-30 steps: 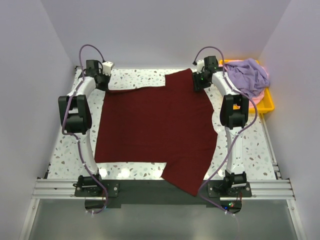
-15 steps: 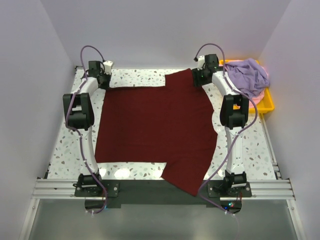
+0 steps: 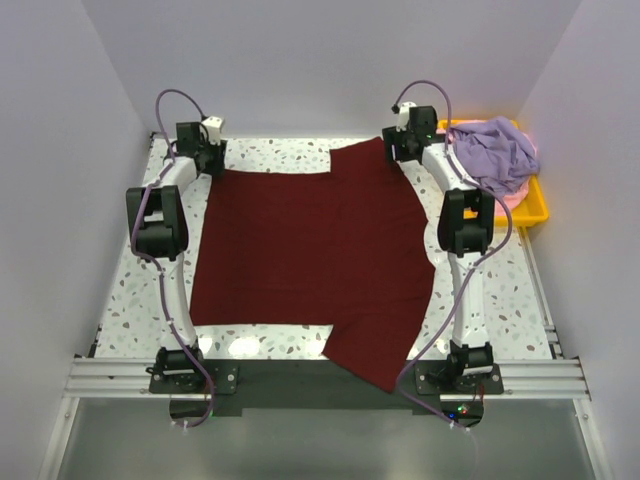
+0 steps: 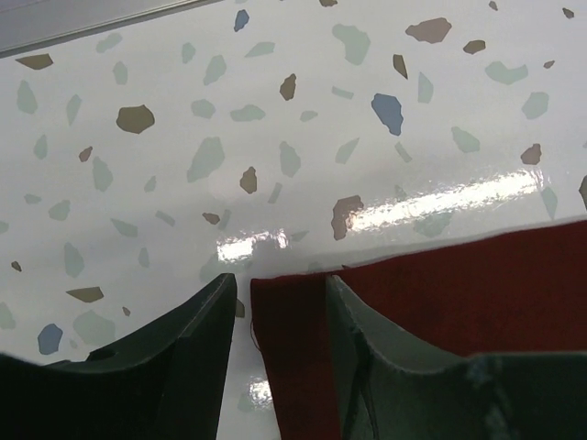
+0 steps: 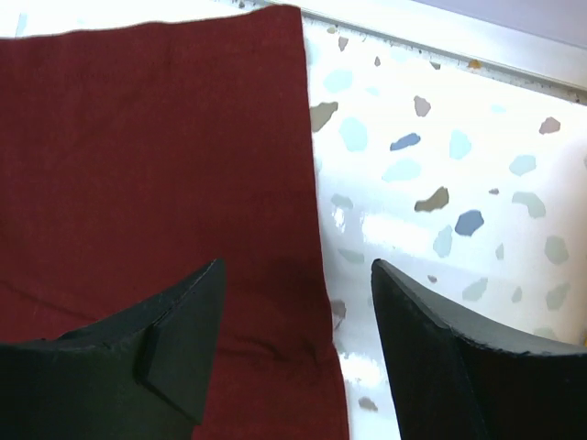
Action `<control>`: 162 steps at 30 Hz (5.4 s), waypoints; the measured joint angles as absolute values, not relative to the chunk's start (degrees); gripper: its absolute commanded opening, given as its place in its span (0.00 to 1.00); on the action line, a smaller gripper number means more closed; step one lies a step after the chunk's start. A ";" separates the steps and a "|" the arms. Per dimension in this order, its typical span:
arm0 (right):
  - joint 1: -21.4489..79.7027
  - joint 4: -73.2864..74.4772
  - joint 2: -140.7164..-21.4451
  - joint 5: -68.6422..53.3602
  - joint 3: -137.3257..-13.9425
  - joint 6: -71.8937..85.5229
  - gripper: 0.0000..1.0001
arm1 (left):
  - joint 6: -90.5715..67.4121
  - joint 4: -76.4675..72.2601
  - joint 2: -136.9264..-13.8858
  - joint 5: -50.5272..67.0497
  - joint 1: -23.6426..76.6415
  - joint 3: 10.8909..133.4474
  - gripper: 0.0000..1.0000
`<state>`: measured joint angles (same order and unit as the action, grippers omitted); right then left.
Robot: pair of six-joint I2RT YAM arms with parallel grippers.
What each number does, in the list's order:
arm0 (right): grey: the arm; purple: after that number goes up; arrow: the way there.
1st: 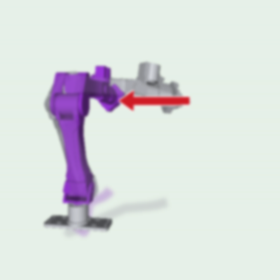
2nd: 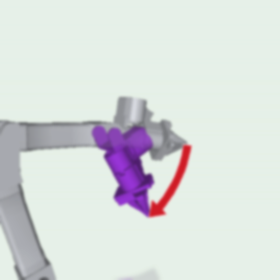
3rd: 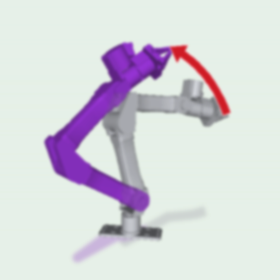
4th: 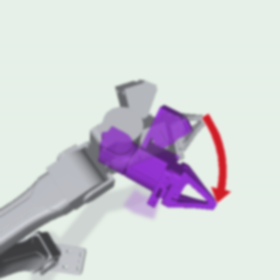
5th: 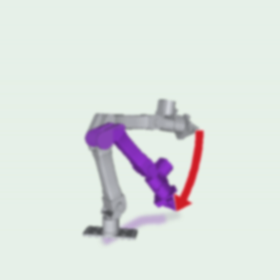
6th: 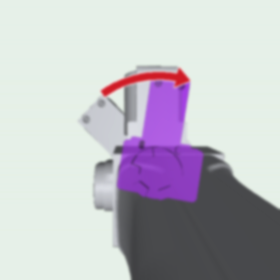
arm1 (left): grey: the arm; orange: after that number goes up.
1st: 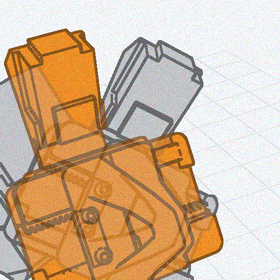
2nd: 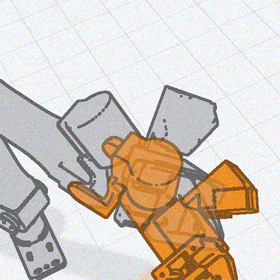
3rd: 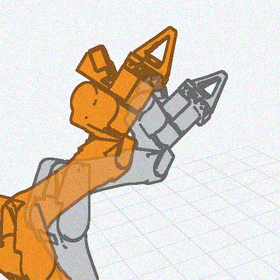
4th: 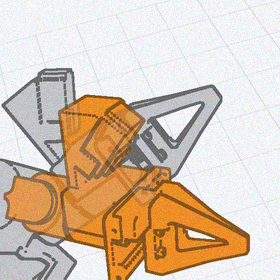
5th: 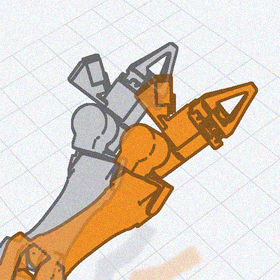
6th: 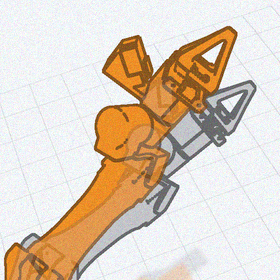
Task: Fold and stack the t-shirts
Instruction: Fold the tshirt
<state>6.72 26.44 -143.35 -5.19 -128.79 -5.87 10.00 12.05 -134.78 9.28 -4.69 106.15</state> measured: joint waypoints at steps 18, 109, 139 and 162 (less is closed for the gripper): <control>6.72 20.14 -149.14 -5.43 -130.32 -1.56 0.53 | 10.20 15.14 -134.10 12.19 -4.75 105.12 0.69; 5.61 19.16 -116.51 -14.06 -98.52 -9.96 0.00 | 27.44 6.92 -113.60 33.34 -10.07 81.56 0.00; 5.61 19.77 -101.86 -16.05 -71.05 -11.81 0.00 | 40.38 6.42 -106.83 33.21 -11.35 66.19 0.00; 5.63 24.40 -100.51 -14.31 -72.99 -15.99 0.00 | 47.57 11.73 -101.38 33.69 -11.51 62.50 0.00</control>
<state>5.63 24.40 -100.51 -14.31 -72.99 -15.99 47.57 11.73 -101.38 33.69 -11.51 62.50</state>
